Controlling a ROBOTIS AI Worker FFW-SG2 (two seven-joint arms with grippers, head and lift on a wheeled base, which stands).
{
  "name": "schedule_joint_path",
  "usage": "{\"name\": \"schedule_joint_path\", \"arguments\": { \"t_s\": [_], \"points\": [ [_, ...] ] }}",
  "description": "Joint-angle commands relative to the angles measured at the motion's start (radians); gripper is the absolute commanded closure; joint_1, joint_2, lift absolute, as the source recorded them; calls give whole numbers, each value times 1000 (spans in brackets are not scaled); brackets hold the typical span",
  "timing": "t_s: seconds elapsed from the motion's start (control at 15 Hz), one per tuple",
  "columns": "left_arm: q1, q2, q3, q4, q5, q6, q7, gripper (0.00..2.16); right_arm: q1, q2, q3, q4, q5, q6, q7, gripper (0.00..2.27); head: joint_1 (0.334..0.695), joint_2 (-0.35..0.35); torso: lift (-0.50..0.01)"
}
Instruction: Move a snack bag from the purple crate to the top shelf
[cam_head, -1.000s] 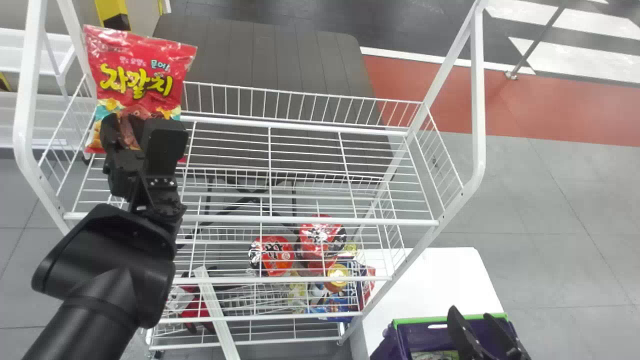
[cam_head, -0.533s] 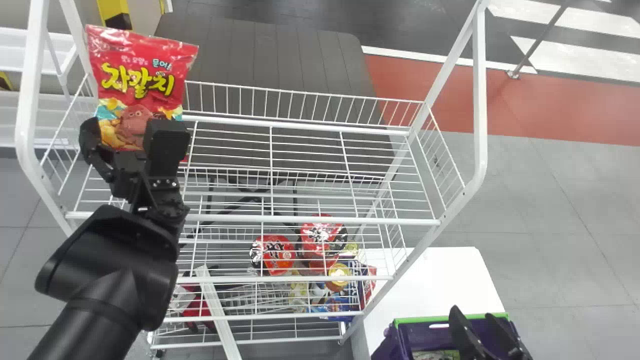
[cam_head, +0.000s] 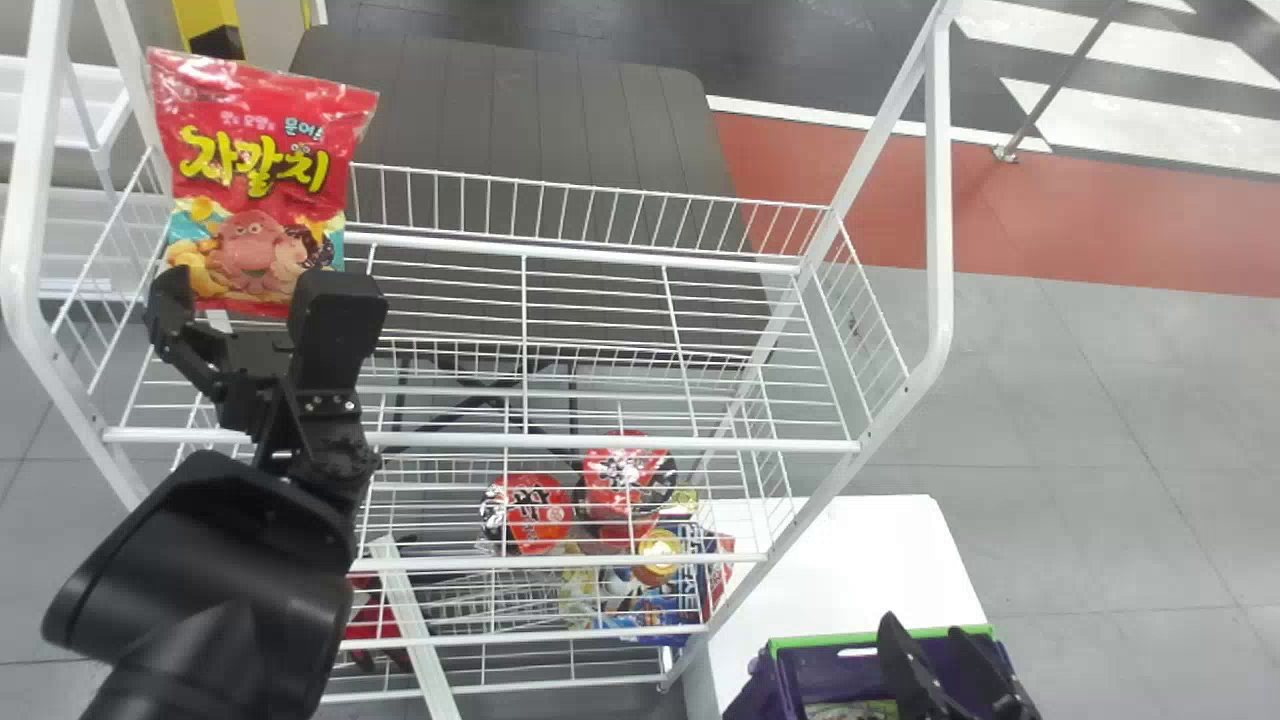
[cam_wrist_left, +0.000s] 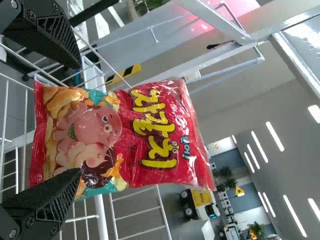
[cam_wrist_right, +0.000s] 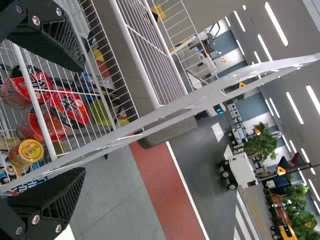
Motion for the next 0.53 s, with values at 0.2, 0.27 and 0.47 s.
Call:
{"name": "schedule_joint_path", "arguments": {
  "t_s": [0.2,0.27,0.47],
  "points": [
    [136,-3,-9,-214,-17,54,-24,83,1,-2,-4,0,-4,7,2,113,695,-294,10],
    [171,-3,-9,-258,-17,54,-37,83,1,-2,-4,0,-4,7,3,113,695,-298,10],
    [274,-3,-11,-364,-20,51,-52,87,-5,-5,-2,3,-4,16,3,113,695,-318,10]
  ]
}}
